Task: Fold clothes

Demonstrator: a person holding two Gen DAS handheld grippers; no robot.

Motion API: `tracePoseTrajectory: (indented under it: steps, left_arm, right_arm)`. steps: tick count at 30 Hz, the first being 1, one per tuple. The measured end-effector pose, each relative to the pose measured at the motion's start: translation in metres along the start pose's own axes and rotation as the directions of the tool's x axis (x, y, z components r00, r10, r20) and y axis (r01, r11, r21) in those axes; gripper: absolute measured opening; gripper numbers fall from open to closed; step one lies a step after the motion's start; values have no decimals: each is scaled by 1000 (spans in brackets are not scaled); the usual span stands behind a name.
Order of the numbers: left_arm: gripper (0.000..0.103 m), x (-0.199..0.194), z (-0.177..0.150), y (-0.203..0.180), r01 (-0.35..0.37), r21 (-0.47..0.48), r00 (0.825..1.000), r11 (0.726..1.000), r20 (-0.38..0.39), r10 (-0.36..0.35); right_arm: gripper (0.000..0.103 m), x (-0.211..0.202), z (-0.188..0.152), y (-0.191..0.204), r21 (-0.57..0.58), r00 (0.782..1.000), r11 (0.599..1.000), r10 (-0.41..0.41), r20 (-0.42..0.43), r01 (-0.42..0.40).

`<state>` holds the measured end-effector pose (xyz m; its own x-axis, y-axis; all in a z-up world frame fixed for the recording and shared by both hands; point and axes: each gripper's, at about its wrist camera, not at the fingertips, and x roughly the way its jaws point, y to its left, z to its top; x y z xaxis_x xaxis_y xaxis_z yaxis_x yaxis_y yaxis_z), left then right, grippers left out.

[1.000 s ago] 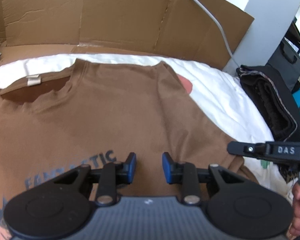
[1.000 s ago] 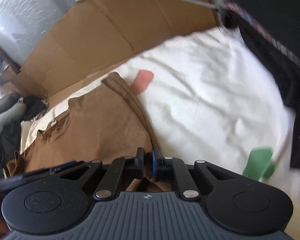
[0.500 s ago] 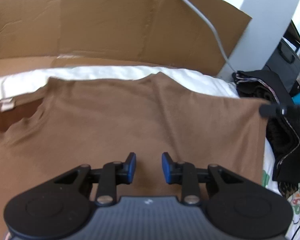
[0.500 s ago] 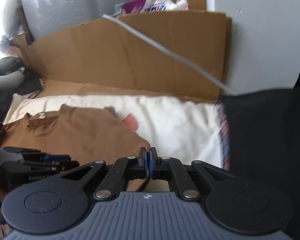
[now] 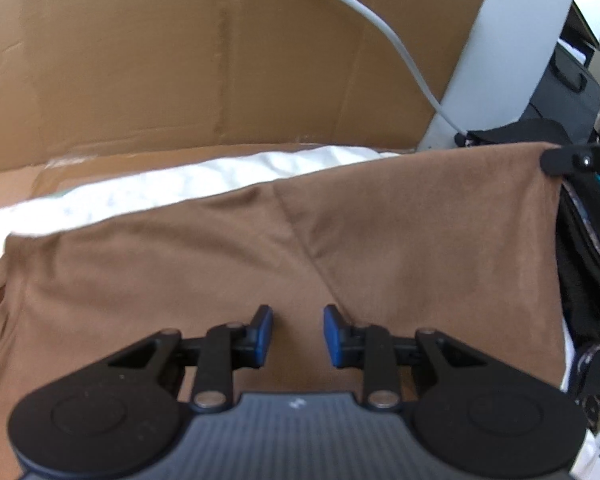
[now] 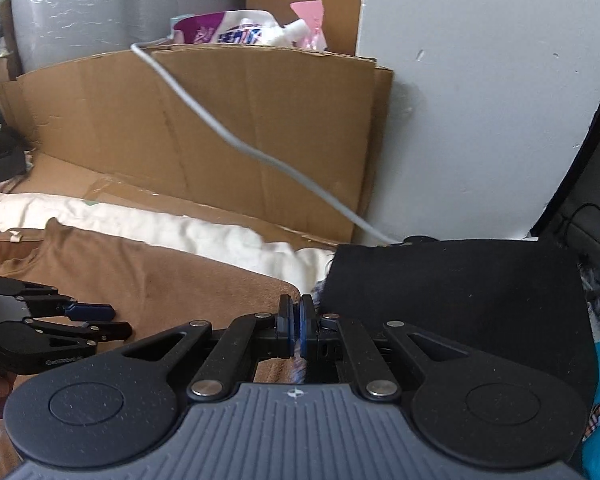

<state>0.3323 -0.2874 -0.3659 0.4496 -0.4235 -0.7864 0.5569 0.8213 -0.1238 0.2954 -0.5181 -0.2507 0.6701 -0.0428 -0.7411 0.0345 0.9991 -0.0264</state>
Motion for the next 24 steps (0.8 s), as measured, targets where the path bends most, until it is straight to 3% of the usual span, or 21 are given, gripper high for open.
tracePoseTrajectory:
  steps: [6, 12, 17, 24]
  left_arm:
    - [30, 22, 23, -8, -23, 63, 1000, 998, -4, 23]
    - [30, 38, 37, -6, -23, 62, 1000, 998, 3, 23]
    - [30, 50, 56, -3, -9, 69, 1000, 998, -12, 10]
    - [30, 34, 55, -1, 4, 64, 999, 998, 42, -7]
  right_arm:
    - [0, 11, 10, -5, -14, 1000, 1000, -4, -2, 4]
    - [2, 24, 18, -2, -55, 1000, 998, -30, -2, 30]
    - [7, 9, 20, 0, -62, 997, 997, -37, 65, 41]
    - [7, -23, -22, 10, 11, 995, 999, 40, 92, -41]
